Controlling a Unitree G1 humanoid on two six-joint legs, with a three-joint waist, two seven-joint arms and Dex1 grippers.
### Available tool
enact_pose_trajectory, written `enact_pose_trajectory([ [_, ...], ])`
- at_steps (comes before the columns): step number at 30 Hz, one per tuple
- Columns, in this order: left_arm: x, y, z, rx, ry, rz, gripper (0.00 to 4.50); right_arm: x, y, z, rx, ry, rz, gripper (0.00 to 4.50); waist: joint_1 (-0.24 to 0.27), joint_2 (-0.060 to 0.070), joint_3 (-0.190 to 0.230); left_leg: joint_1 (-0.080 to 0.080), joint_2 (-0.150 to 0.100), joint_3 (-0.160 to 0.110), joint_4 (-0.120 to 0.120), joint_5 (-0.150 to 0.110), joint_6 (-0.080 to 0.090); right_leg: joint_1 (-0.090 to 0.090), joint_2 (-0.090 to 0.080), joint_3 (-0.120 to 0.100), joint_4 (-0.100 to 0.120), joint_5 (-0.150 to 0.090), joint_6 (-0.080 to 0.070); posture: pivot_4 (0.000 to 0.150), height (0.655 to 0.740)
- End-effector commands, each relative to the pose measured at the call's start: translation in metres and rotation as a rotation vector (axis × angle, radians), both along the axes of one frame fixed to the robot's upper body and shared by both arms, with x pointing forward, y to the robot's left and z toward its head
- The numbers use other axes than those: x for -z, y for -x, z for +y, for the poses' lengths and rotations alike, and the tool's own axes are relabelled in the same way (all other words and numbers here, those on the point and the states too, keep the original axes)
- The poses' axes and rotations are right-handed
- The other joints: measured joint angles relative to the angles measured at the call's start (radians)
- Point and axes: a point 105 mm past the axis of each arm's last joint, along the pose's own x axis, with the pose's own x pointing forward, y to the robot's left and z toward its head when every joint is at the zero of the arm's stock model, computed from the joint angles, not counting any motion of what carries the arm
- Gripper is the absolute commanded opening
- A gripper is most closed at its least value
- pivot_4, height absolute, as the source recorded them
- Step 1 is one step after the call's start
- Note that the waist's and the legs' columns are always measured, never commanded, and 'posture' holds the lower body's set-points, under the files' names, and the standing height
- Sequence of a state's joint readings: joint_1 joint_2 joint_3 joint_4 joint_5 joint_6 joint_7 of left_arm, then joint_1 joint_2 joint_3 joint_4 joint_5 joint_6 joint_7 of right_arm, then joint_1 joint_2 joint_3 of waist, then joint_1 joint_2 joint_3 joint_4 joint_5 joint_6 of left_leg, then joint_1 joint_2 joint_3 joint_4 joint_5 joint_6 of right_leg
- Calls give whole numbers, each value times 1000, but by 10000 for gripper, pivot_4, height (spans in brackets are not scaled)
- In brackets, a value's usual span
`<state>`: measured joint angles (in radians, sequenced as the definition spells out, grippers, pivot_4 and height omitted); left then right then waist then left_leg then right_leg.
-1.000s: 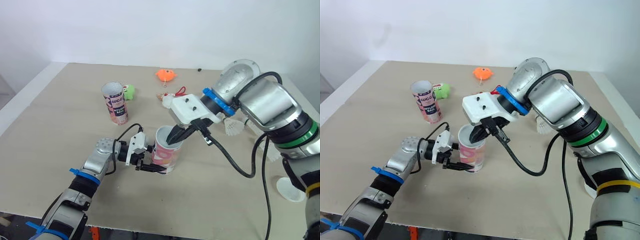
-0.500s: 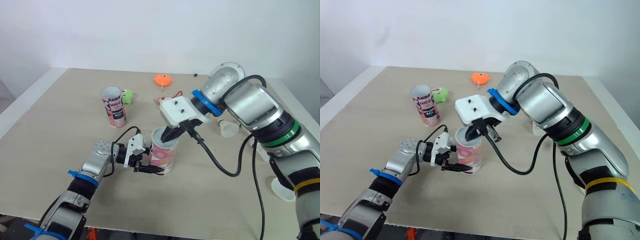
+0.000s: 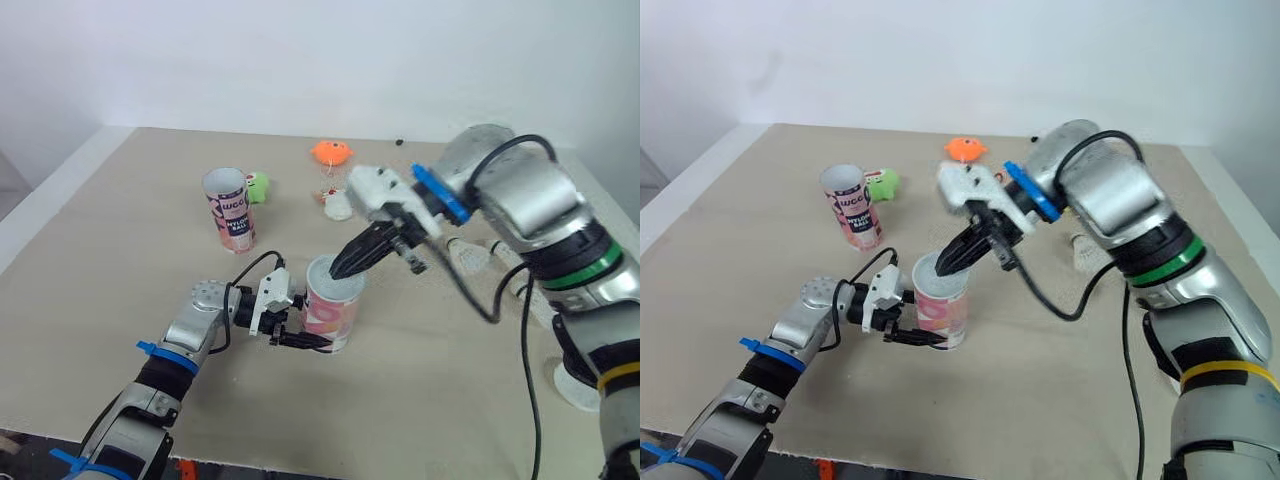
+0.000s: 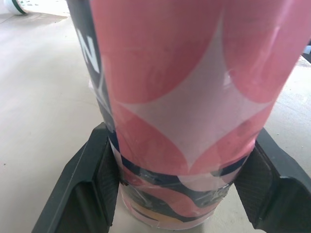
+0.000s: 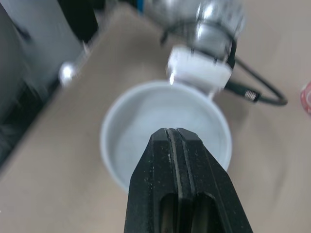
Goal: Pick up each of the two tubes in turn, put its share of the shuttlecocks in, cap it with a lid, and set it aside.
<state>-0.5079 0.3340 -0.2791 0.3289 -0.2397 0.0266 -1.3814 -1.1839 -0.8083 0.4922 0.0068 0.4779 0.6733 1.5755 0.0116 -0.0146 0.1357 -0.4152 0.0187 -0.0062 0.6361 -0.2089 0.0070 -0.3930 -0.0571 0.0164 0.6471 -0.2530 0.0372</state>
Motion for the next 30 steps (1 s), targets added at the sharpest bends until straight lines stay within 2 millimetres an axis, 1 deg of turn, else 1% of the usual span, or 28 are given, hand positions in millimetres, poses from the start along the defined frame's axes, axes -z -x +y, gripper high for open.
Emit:
enact_pose_trajectory([
  [1, 27, 6, 4, -21, -68, 43, 28278, -21, 11, -21, 49, -98, 2, 342, 2, 0, 1, -1, 0, -1, 0, -1, -1, -1, 0, -1, -1, 0, 0, 1500, 7400],
  [4, 25, 3, 4, -35, -47, 15, 28278, -29, 14, -33, 142, -183, -20, 342, 0, 3, 4, -2, -1, 0, 0, -2, -2, -1, -1, 0, -2, -1, 1, 1500, 7400],
  [6, 22, 0, 3, -39, -22, 5, 28278, -31, 12, -41, 228, -234, -47, 342, 1, 5, 6, -3, -2, 1, 0, -2, -2, -2, -1, 0, -2, -2, 2, 1500, 7400],
  [8, 18, 0, 3, -33, 8, -2, 28278, -33, 11, -49, 310, -286, -39, 342, 1, 5, 6, -3, -2, 0, 1, -2, -2, -1, -1, 0, -2, -2, 1, 1500, 7400],
  [9, 15, -2, 2, -33, 29, -16, 34176, -30, 12, -54, 354, -310, -27, 0, 1, 5, 6, -3, -2, 0, 1, -2, -2, -1, -1, 0, -2, -3, 1, 1500, 7400],
  [10, 12, -3, 2, -34, 42, -26, 35854, -28, 14, -57, 382, -323, -21, 0, 2, 4, 6, -3, -2, 0, 2, -2, -2, -1, -1, 0, -2, -3, 1, 1500, 7400],
  [11, 10, -3, 2, -24, 52, -21, 40755, -24, 14, -62, 428, -336, -12, 0, 1, 4, 7, -4, -3, 0, 3, -1, -2, -1, -1, 0, -2, -3, 1, 1500, 7400],
  [12, 8, -3, 2, -16, 59, -22, 43010, -18, 14, -66, 466, -342, 0, 0, 0, 3, 9, -5, -3, 1, 4, -1, -2, -2, -1, 1, -2, -2, 1, 1500, 7400],
  [13, 6, -4, 3, -9, 63, -19, 44815, -13, 15, -69, 495, -343, 9, 3151, -2, 2, 10, -8, -3, 1, 4, -1, -1, -5, -1, 1, -2, -1, 2, 1500, 7400],
  [14, 5, -4, 3, -4, 64, -28, 45000, -9, 15, -71, 517, -343, 15, 6368, -2, 3, 10, -9, -3, 2, 4, -1, -2, -7, -1, 2, -2, 1, 6, 1500, 7400],
  [15, 4, -7, 3, -9, 67, -46, 45000, -5, 17, -73, 531, -345, 28, 7866, -2, 3, 11, -10, -3, 2, 4, -1, -2, -7, -1, 2, -2, 1, 7, 1500, 7400],
  [16, 3, -8, 3, -10, 67, -52, 45000, -3, 19, -73, 537, -346, 38, 11955, -2, 3, 11, -10, -4, 2, 4, -1, -2, -8, -1, 2, -1, 1, 7, 1500, 7400],
  [17, 2, -10, 4, -12, 65, -76, 45000, 0, 22, -74, 544, -345, 49, 18197, -2, 4, 11, -11, -4, 2, 4, -1, -1, -9, 0, 3, -1, 1, 7, 1500, 7400],
  [18, 0, -12, 5, -19, 67, -100, 45000, 3, 24, -75, 553, -341, 54, 20052, -3, 4, 12, -12, -4, 2, 4, -1, -1, -9, 0, 3, -1, 1, 7, 1500, 7400],
  [19, -1, -11, 6, -13, 72, -86, 45000, 7, 25, -77, 560, -334, 57, 26252, -3, 4, 13, -12, -5, 2, 4, -1, -1, -10, 1, 3, -1, 1, 7, 1500, 7400],
  [20, -2, -11, 8, -4, 72, -88, 45000, 10, 27, -79, 573, -330, 65, 28609, -3, 3, 13, -13, -5, 1, 4, -1, -1, -10, 2, 3, -1, 1, 7, 1500, 7400],
  [21, -2, -9, 10, 5, 70, -91, 45000, 14, 28, -82, 588, -323, 78, 32264, -3, 3, 13, -13, -5, 1, 4, -1, -1, -10, 3, 3, -1, 1, 7, 1500, 7400],
  [23, -1, -3, 15, 30, 63, -68, 45000, 21, 30, -88, 616, -309, 91, 42993, -3, 1, 14, -14, -4, 1, 4, -1, -1, -10, 5, 3, -1, 1, 7, 1500, 7400],
  [24, 0, 0, 18, 42, 55, -54, 45000, 24, 31, -91, 624, -304, 96, 44173, -4, 1, 14, -14, -4, 1, 4, -1, -1, -11, 5, 3, -1, 1, 7, 1500, 7400],
  [26, 1, 7, 25, 64, 36, -19, 45000, 29, 34, -95, 640, -301, 111, 44173, -5, 1, 15, -15, -3, 1, 3, -1, -1, -11, 7, 4, -1, 0, 6, 1500, 7400],
  [27, 2, 7, 29, 51, 25, -40, 45000, 31, 35, -96, 647, -303, 118, 44173, -5, 1, 15, -14, -3, 1, 3, -1, -1, -11, 7, 4, -1, 0, 6, 1500, 7400],
  [30, 0, 5, 47, -15, -1, -81, 45000, 48, 38, -98, 678, -264, 158, 44173, -5, 1, 15, -14, -1, 1, 3, -1, -1, -11, 9, 4, 0, 0, 6, 1500, 7400],
])
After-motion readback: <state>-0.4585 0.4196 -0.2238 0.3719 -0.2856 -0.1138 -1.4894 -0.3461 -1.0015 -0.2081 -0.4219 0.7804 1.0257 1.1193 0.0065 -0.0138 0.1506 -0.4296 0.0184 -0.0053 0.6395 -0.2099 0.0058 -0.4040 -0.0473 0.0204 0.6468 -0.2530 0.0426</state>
